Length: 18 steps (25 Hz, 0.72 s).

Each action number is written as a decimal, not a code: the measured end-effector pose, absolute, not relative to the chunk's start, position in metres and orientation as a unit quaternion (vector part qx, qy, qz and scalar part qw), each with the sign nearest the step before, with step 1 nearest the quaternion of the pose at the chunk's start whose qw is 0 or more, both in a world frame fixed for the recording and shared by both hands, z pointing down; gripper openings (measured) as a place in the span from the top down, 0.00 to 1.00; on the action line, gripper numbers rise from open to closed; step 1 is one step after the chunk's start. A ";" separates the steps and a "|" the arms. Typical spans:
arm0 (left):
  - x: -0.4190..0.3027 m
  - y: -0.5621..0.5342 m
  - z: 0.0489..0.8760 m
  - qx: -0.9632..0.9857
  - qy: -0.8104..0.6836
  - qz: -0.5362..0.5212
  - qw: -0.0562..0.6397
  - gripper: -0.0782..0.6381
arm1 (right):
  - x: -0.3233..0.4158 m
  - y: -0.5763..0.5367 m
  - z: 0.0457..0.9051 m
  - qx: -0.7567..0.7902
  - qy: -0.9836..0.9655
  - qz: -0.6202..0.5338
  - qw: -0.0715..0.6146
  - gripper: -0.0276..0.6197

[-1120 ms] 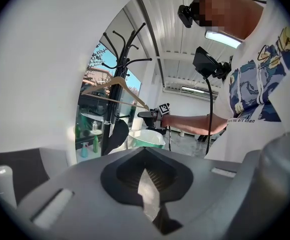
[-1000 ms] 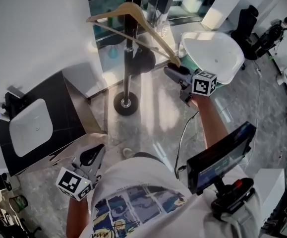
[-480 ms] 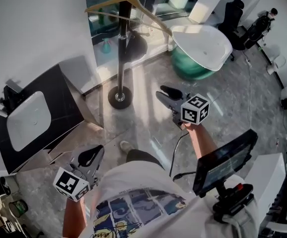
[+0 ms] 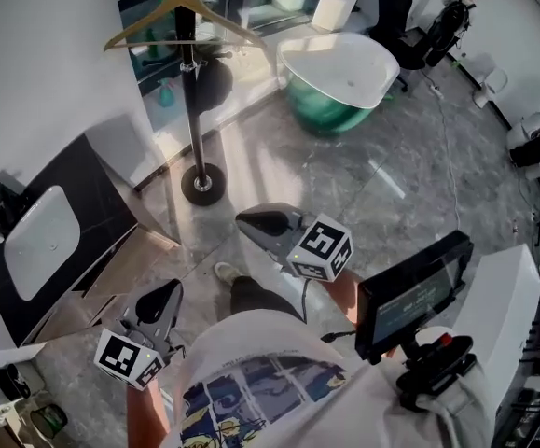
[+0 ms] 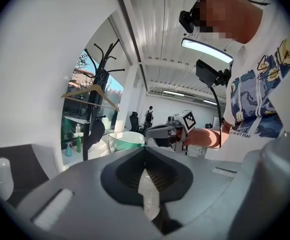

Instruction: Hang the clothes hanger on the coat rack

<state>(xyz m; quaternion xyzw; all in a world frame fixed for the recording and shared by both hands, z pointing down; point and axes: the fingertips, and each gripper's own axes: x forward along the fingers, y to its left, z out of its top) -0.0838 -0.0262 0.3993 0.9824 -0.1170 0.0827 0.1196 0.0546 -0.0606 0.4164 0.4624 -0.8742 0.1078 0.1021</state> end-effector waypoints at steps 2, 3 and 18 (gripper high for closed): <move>-0.082 -0.018 0.397 0.983 -0.116 0.083 0.118 0.89 | 0.039 -0.047 0.413 0.451 -0.880 0.098 0.112 0.95; -0.082 -0.013 0.397 0.983 -0.115 0.085 0.118 0.89 | 0.032 -0.040 0.413 0.446 -0.882 0.092 0.118 0.95; -0.089 0.022 0.400 0.981 -0.128 0.100 0.105 0.89 | -0.022 0.012 0.411 0.394 -0.908 0.069 0.127 0.95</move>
